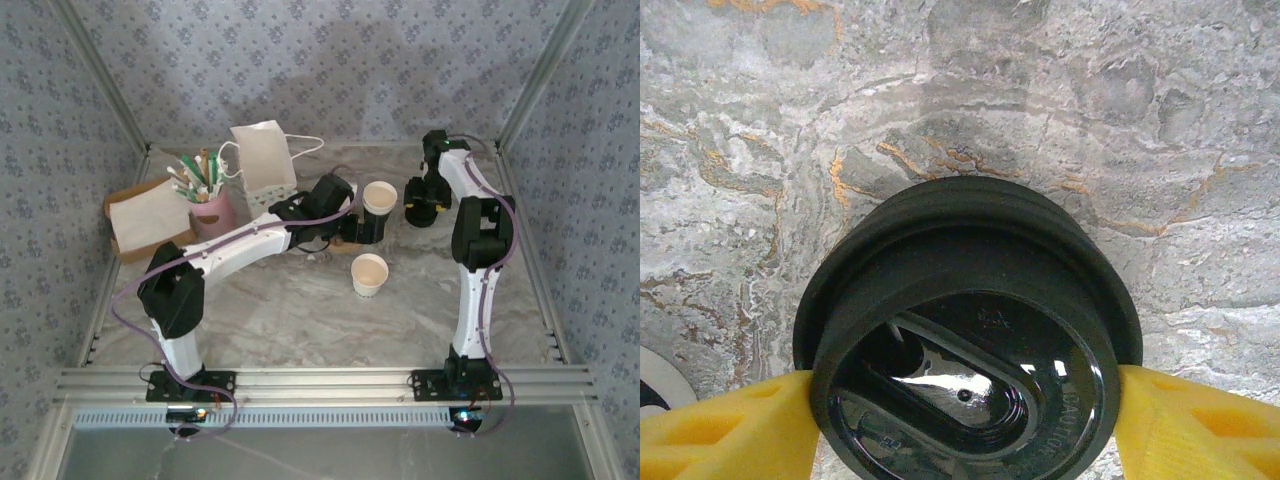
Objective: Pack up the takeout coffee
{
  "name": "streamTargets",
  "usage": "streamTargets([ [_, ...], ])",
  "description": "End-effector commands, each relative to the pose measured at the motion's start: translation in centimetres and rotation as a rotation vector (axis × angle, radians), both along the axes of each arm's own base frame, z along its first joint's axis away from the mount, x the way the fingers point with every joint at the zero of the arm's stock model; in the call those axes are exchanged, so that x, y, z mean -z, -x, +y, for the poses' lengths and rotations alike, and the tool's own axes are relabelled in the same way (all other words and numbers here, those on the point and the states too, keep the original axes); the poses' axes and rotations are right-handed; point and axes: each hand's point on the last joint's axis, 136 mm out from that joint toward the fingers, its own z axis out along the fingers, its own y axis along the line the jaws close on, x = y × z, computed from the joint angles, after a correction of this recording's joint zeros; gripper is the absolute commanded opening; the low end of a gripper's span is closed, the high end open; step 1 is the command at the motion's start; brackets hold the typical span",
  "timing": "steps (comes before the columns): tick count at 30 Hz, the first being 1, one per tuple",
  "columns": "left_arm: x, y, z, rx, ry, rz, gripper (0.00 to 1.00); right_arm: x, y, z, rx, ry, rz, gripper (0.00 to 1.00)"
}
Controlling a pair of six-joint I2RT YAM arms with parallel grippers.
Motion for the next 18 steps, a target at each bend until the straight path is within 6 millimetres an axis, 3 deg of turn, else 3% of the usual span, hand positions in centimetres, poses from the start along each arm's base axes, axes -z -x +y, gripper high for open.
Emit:
streamTargets([
  [1, -1.7, 0.1, 0.5, 0.003, 0.035, -0.025, 0.99, -2.6, 1.2, -0.4, 0.005, 0.003, -0.011, 0.75],
  [18, -2.1, 0.6, 1.0, -0.003, 0.044, -0.030, 0.99, -3.5, 3.1, -0.5, 0.016, 0.006, 0.000, 0.75],
])
